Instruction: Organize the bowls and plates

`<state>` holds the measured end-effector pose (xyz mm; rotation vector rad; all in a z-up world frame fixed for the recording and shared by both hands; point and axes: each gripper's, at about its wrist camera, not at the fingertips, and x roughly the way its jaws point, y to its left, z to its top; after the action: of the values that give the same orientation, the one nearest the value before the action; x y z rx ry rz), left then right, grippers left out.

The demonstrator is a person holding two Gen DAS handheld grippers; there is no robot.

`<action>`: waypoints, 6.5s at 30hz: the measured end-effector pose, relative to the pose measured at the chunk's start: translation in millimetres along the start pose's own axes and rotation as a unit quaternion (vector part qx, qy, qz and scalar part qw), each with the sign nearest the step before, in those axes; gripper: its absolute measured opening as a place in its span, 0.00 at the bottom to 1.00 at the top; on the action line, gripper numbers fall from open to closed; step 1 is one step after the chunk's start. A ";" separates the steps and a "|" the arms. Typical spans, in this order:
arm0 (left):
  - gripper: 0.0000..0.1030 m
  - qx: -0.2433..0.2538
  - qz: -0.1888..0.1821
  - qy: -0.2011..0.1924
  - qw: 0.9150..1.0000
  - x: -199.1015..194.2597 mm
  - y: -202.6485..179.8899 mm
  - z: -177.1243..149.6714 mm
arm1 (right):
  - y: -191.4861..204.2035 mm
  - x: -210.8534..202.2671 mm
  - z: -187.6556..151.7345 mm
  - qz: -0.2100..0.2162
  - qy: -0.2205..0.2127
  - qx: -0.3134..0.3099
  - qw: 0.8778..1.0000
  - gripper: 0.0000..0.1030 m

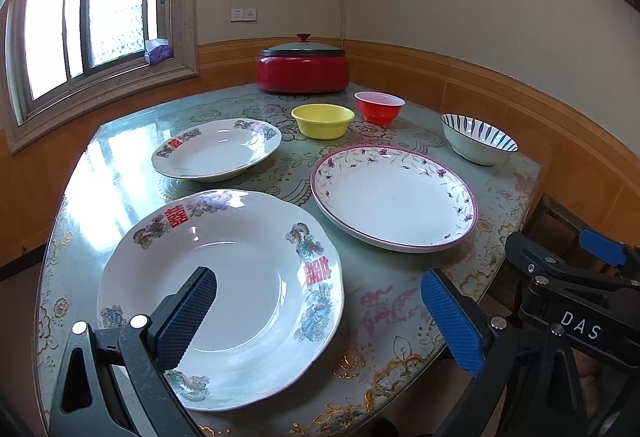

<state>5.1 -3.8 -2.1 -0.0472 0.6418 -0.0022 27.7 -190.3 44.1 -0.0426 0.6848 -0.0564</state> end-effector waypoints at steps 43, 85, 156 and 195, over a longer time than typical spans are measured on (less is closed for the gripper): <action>1.00 0.004 -0.022 0.007 1.000 9.4 -3.7 4.9 | -1.9 15.8 3.5 0.009 0.016 0.007 1.000 0.99; 1.00 -0.058 0.002 0.124 0.991 139.6 -1.4 107.2 | -54.3 218.6 96.7 0.314 0.217 -0.033 0.924 0.22; 0.26 -0.125 0.158 0.136 0.970 112.7 -59.3 49.9 | 8.3 252.8 133.0 0.350 0.152 -0.264 0.886 0.23; 0.46 -0.148 0.100 0.045 0.983 11.1 144.3 39.1 | 108.7 120.1 37.4 0.533 0.271 -0.145 0.789 0.30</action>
<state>35.6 141.8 16.1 -0.2705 0.7315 0.2862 148.4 -89.1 -9.0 0.0762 1.2081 1.1814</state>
